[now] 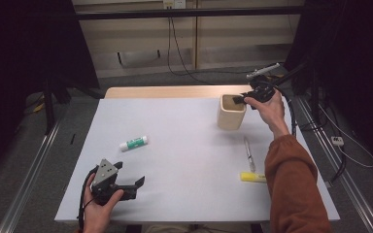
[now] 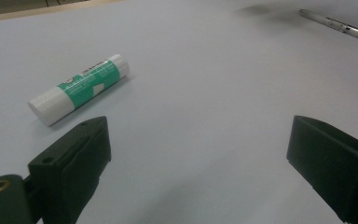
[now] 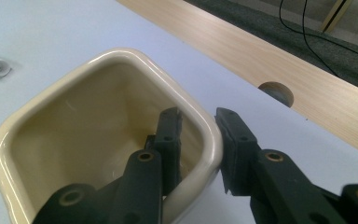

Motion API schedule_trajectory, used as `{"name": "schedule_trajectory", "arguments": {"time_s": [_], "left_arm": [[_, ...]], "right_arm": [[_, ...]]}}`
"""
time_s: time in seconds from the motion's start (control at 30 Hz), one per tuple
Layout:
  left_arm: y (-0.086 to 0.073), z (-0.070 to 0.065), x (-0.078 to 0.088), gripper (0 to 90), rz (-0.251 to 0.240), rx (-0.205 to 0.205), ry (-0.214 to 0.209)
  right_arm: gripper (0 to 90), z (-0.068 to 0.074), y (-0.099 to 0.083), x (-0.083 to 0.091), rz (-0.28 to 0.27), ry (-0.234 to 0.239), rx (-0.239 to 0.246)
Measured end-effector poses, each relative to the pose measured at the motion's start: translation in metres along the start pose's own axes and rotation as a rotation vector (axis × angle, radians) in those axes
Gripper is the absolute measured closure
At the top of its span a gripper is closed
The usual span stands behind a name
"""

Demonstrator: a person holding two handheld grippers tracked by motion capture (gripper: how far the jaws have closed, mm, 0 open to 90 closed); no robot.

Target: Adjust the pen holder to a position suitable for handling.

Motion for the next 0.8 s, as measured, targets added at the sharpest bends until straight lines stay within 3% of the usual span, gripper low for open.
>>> {"name": "schedule_trajectory", "arguments": {"time_s": [0.2,0.6,0.8], "left_arm": [[0.001,0.0,0.0,6.2,-0.003,0.004,-0.004],[0.0,0.0,0.002,6.2,-0.002,0.002,0.004],[0.0,0.001,0.0,6.2,0.005,0.012,0.008]], "right_arm": [[71.5,0.018,0.002,0.0,0.008,0.003,0.01],[71.6,0.076,-0.005,-0.023,0.03,0.06,0.071],[71.6,0.09,-0.009,-0.032,0.023,0.078,0.056]]}}
Point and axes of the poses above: each handheld gripper's, and its own axes: x roughly backward along the jaws, y roughly out of its top, z roughly to its left, the point moved 1 cm from there along -x, roughly forward along the jaws, and after that the axes turned 13 degrees about y, right-handed, at the moved point
